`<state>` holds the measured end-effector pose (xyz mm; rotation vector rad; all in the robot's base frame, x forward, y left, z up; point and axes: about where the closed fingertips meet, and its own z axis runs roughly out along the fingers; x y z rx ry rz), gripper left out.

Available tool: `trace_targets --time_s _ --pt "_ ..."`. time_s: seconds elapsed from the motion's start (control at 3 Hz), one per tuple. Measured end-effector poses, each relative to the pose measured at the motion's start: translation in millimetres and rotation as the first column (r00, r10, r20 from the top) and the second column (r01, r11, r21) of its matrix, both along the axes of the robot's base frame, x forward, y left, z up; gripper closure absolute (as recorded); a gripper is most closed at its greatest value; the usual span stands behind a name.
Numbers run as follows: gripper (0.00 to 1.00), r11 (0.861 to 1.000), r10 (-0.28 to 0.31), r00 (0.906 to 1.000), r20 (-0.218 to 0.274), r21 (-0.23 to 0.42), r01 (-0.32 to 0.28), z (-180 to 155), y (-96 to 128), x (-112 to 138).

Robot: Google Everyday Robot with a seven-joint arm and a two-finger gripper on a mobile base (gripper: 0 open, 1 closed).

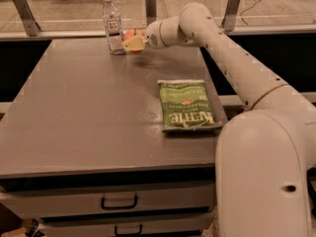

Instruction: Move apple near blue plastic bottle

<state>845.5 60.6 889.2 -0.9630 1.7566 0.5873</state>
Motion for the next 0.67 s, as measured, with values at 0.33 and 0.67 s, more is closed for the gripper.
trace_targets --time_s 0.33,0.67 --pt "0.58 1.000 0.005 1.0000 -0.003 0.000 -0.005 -2.2 3.6 -0.2" --pt "0.36 1.000 0.009 0.9999 -0.006 0.000 -0.009 -4.2 6.8 -0.4"
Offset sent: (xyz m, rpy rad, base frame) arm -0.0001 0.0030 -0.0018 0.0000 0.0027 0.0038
